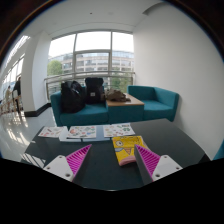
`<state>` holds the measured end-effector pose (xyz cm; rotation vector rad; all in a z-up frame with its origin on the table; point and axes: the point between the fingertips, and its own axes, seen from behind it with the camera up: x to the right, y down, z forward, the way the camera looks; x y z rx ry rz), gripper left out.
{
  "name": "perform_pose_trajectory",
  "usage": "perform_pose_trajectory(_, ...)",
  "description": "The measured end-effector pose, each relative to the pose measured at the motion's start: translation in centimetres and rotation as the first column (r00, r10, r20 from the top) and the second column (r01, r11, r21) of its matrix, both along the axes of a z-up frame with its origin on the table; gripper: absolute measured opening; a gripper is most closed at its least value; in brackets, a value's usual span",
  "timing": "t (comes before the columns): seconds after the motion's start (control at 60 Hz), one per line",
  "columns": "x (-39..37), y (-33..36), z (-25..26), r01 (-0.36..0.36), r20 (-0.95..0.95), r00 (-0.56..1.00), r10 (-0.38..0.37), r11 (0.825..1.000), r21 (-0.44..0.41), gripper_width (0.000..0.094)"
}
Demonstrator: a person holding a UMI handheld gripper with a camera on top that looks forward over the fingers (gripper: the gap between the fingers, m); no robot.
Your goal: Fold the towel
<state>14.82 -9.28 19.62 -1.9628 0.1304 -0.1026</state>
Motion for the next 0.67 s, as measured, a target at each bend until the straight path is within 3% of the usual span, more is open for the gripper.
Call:
perform_pose_trajectory(0.317,-9.0,-5.7,-0.2,-0.138,0.005,0.99,0.138,0.99,0.014,0.0853)
perform_pose_trajectory(0.667,-10.8,-7.9,0.4,-0.164,-0.016,0.986,0.164,0.986,0.027,0.0853)
